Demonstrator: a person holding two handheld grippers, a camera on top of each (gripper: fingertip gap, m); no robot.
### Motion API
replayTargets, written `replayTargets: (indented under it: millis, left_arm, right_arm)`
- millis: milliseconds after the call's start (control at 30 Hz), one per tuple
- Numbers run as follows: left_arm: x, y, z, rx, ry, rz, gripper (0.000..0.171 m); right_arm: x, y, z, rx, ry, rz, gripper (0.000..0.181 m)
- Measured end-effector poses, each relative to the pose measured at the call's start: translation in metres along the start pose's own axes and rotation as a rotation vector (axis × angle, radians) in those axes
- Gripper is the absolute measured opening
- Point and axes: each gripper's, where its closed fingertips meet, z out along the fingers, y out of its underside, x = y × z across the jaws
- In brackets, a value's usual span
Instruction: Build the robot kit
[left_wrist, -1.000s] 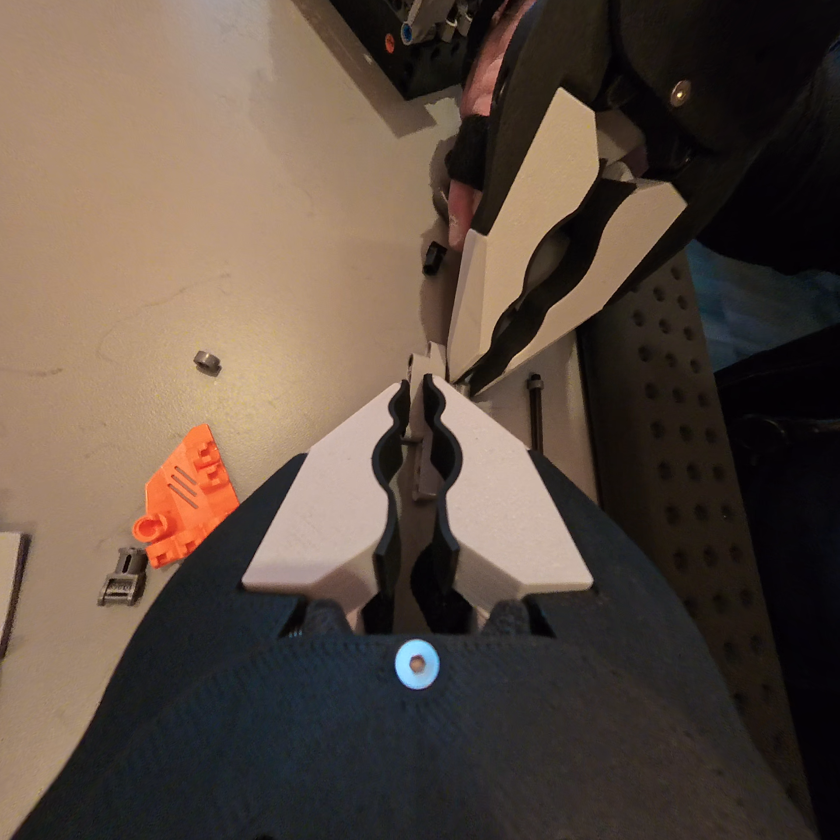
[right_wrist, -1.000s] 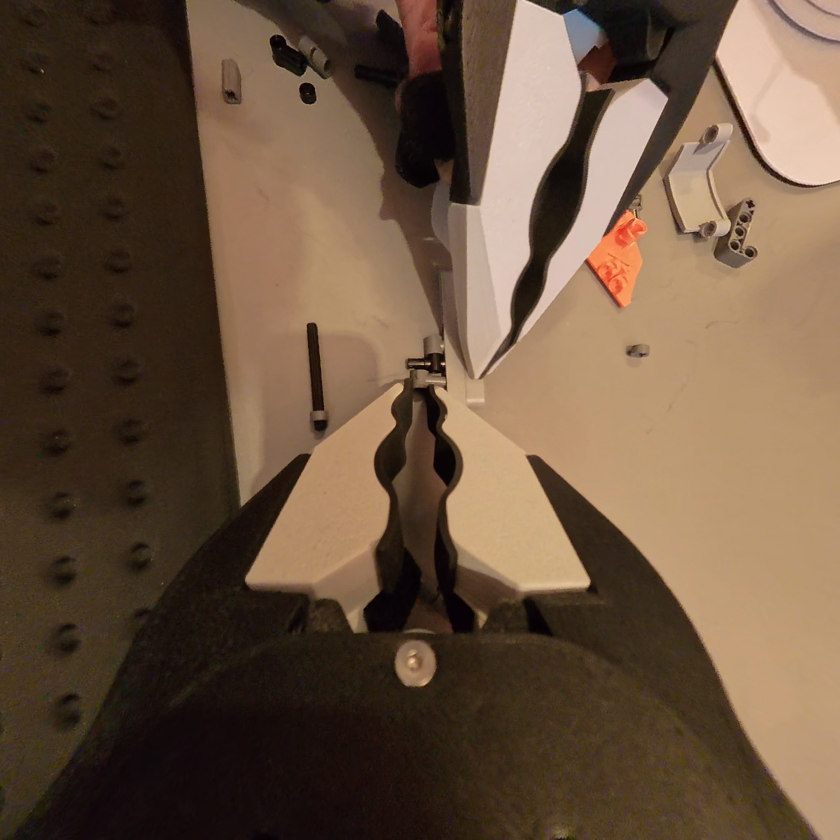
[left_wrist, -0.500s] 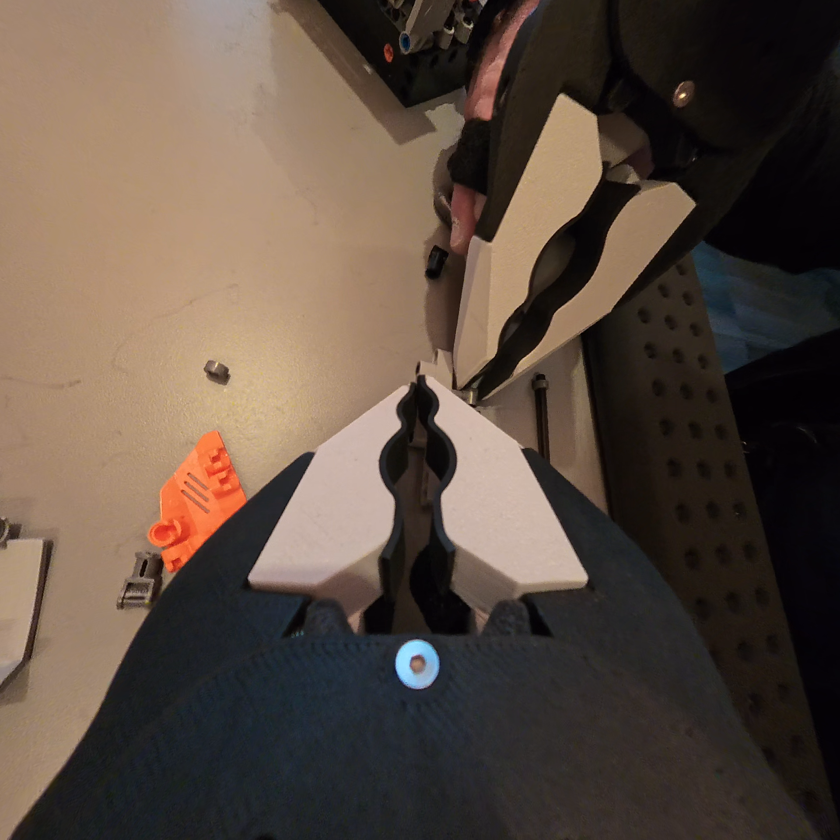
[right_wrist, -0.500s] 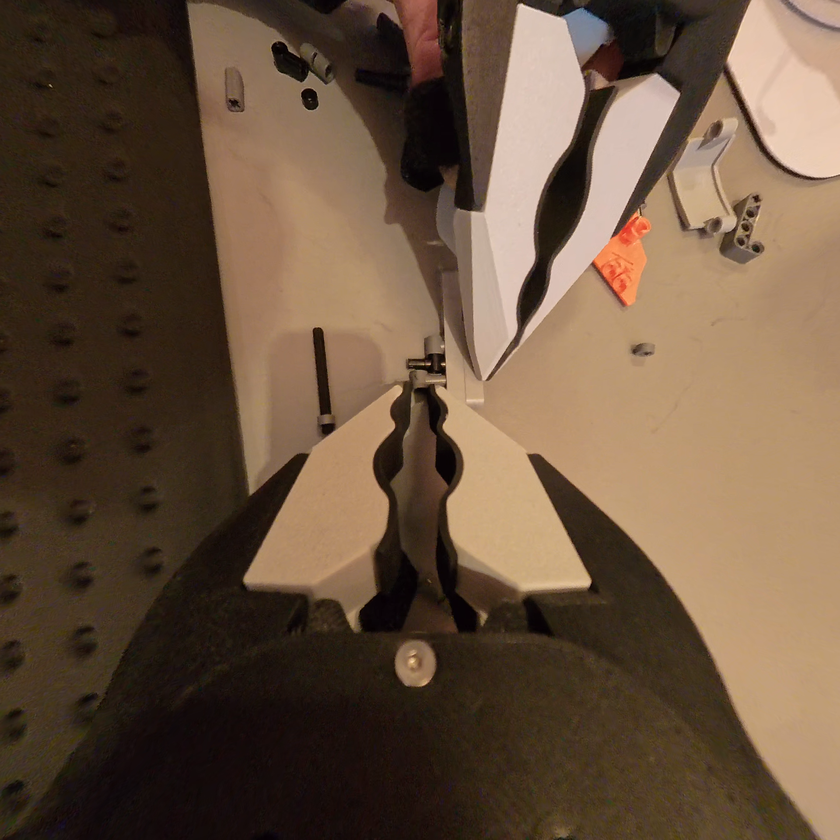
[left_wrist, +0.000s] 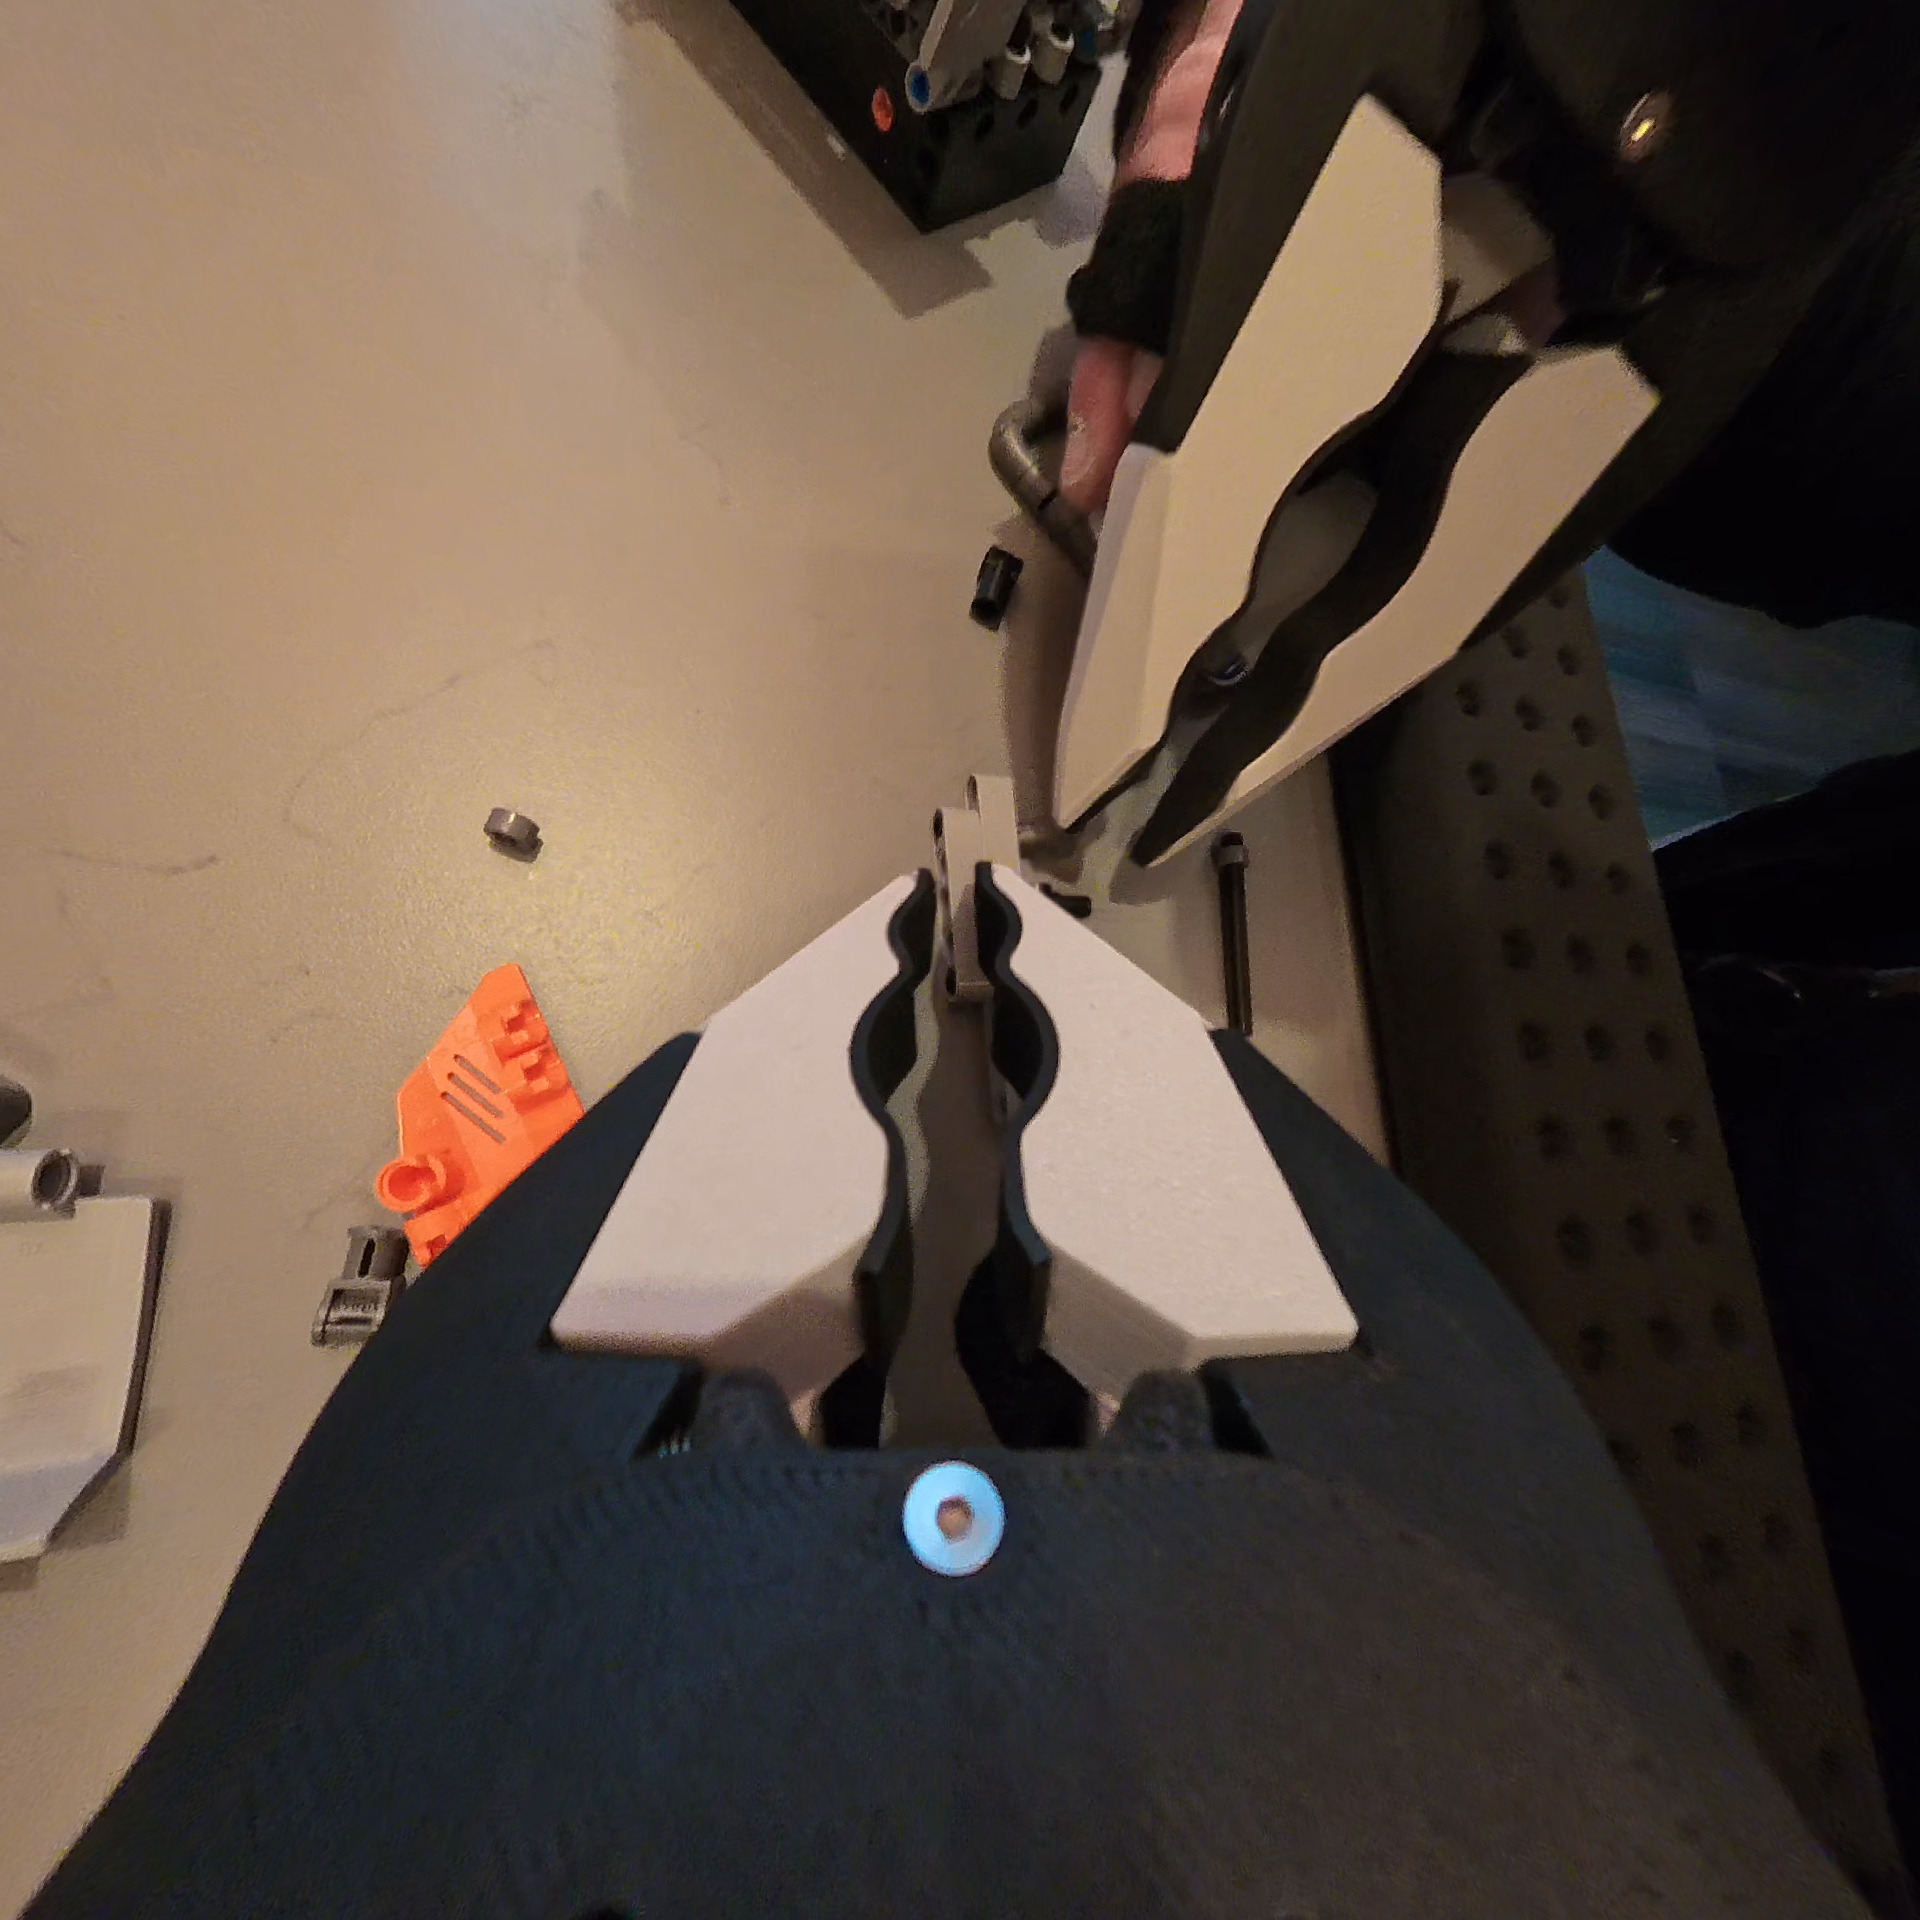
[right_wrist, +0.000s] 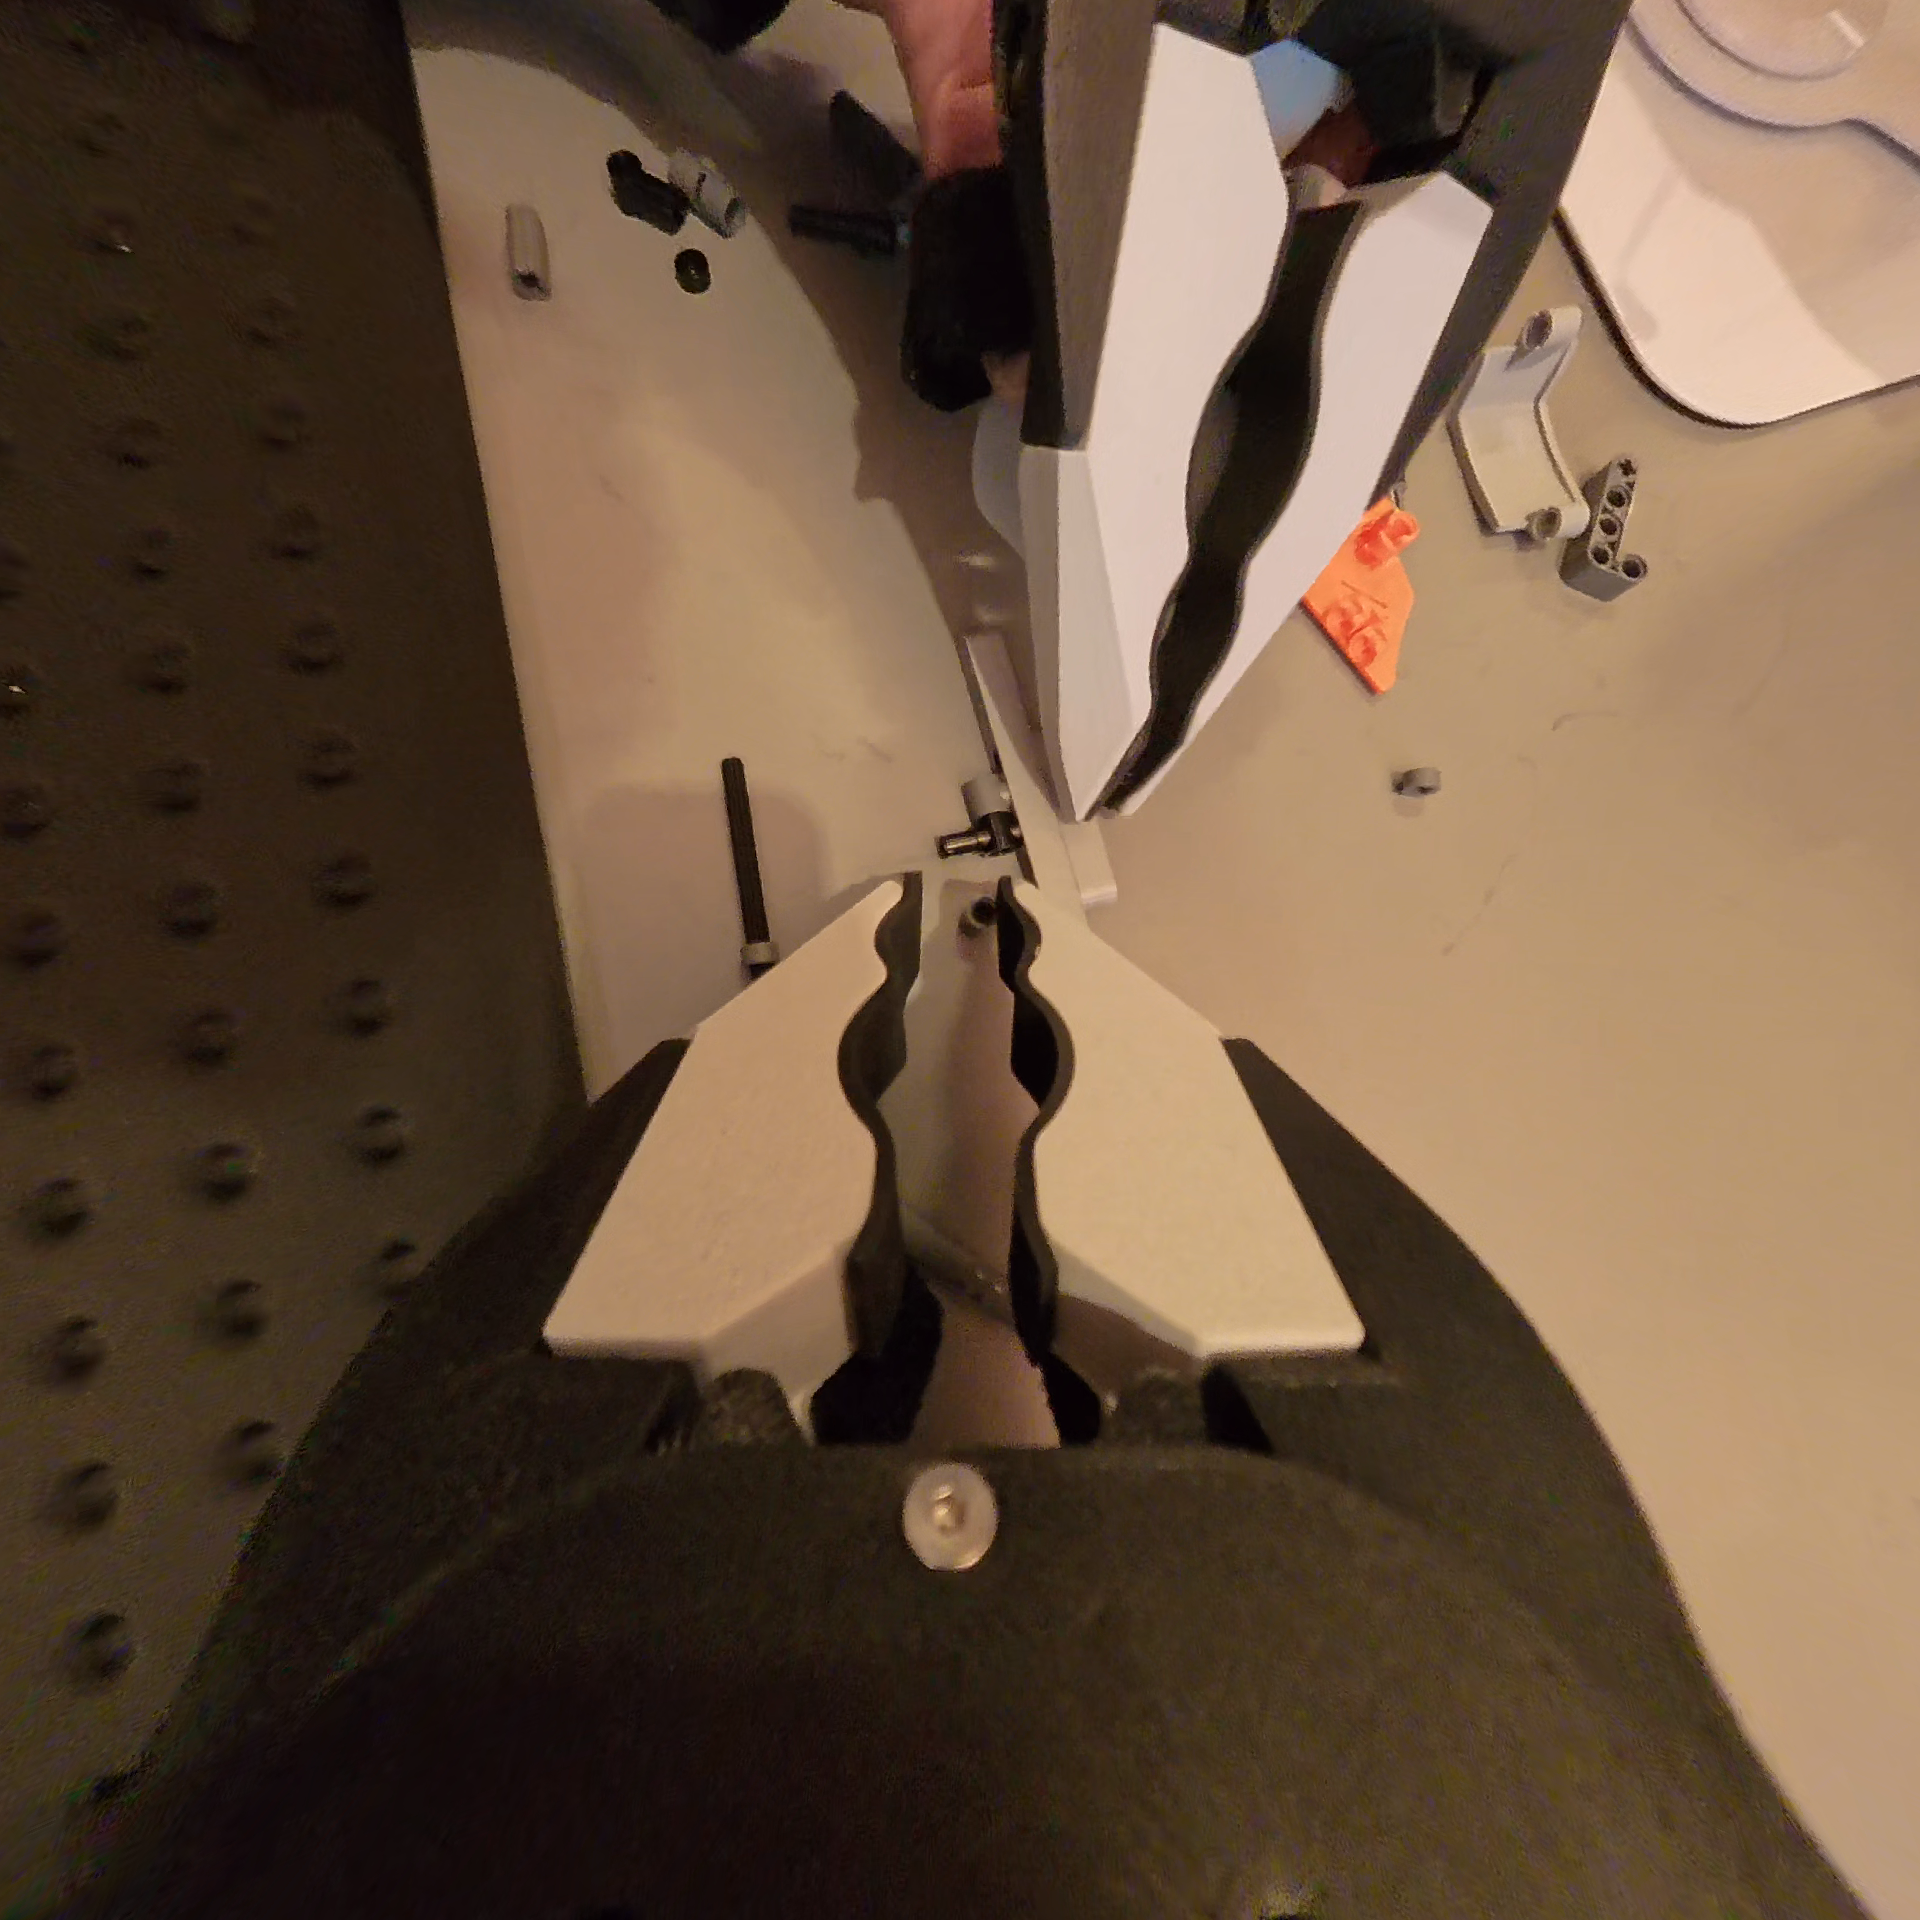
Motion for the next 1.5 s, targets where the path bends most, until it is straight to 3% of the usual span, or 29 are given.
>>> replayTargets:
  millis: [700,900,1067,1167,1400,1500]
  left_arm:
    - [0.01,0.008,0.004,-0.085,-0.017,-0.003,0.015]
    - [0.013,0.005,0.001,-0.076,-0.026,-0.025,0.025]
    - [0.024,-0.006,-0.003,-0.023,-0.083,0.046,0.021]
    - [0.02,0.002,-0.001,-0.038,-0.106,0.029,0.022]
    - [0.015,0.003,-0.003,-0.027,-0.105,0.009,0.023]
    - [0.017,0.003,-0.001,-0.02,-0.081,0.0,0.023]
  right_arm:
    - [0.006,0.01,0.007,-0.018,0.049,0.179,0.006]
    - [0.007,0.008,0.004,0.015,0.027,0.205,0.005]
    - [0.011,0.012,-0.003,-0.036,0.106,0.114,0.006]
    - [0.007,0.013,0.0,-0.104,0.134,0.012,0.006]
    - [-0.001,0.004,-0.001,-0.074,0.11,-0.043,0.017]
    - [0.0,0.004,-0.003,-0.059,0.105,-0.029,0.013]
